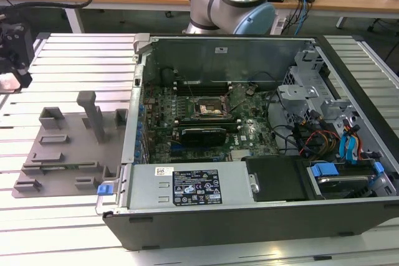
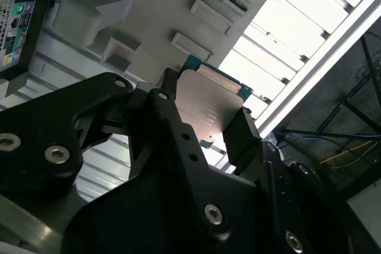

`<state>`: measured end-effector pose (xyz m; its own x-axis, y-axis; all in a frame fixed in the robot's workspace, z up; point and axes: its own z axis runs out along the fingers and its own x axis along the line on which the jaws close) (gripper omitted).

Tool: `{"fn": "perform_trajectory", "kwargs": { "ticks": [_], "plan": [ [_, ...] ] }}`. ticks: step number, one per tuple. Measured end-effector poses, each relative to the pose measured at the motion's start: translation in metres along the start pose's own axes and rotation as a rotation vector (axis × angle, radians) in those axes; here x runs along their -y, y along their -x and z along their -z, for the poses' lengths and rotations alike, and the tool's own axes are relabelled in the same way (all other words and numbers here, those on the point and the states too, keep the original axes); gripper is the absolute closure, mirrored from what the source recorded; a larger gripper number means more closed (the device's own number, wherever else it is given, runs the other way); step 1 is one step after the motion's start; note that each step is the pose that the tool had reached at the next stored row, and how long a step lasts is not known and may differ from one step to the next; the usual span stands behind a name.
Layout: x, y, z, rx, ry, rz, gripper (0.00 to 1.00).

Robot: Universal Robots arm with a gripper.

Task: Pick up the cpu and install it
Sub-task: 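Pick up the cpu and move it towards the insertion slot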

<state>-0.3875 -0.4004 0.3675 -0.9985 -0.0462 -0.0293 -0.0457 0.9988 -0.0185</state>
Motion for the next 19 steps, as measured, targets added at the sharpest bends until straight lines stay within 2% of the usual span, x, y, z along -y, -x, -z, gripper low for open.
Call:
{"fn": "perform_trajectory", "kwargs": {
  "ticks": [1, 6, 7, 10, 12, 14, 18, 19],
  "plan": [
    [-0.0020, 0.0003, 0.0054, 0.0001, 0.0000, 0.000, 0.45],
    [-0.0046, 0.0010, 0.0190, 0.0001, 0.0000, 0.000, 0.45],
    [-0.0053, 0.0012, 0.0246, 0.0000, 0.0000, 0.000, 0.45],
    [-0.0067, 0.0015, 0.0342, 0.0001, 0.0000, 0.000, 0.45],
    [-0.0080, 0.0020, 0.0456, 0.0000, -0.0001, 0.000, 0.45],
    [-0.0082, 0.0020, 0.0485, 0.0001, 0.0000, 0.000, 0.45],
    [-0.0083, 0.0026, 0.0491, -0.0001, -0.0001, 0.000, 0.45],
    [-0.0080, 0.0070, 0.0489, 0.0000, 0.0000, 0.000, 0.45]
  ]
}}
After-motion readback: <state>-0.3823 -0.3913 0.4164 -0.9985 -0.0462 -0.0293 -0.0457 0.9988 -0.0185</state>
